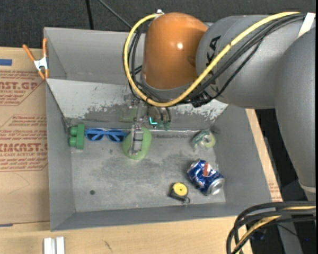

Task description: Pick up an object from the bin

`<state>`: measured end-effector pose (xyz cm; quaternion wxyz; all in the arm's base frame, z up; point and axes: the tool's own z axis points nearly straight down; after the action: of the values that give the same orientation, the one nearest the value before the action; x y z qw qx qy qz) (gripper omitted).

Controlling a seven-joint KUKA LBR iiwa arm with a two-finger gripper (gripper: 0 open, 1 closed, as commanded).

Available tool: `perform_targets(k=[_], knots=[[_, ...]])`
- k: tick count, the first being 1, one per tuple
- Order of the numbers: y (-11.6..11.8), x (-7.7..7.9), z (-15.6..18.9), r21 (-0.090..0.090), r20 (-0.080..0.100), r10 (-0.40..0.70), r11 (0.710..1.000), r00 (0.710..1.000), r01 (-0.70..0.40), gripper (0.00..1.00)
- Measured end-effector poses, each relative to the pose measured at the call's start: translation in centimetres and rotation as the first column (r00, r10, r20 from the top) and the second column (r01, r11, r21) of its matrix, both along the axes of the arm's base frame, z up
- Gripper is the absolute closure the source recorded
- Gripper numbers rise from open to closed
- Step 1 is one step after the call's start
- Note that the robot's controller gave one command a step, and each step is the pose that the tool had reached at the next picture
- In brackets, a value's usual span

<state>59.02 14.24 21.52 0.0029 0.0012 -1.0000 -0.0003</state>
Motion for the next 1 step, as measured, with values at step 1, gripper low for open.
perform_targets(k=[1], knots=[[-3.60, -1.74, -7.39, -0.002, 0.001, -0.062, 0.998, 0.998, 0.062, 0.00]])
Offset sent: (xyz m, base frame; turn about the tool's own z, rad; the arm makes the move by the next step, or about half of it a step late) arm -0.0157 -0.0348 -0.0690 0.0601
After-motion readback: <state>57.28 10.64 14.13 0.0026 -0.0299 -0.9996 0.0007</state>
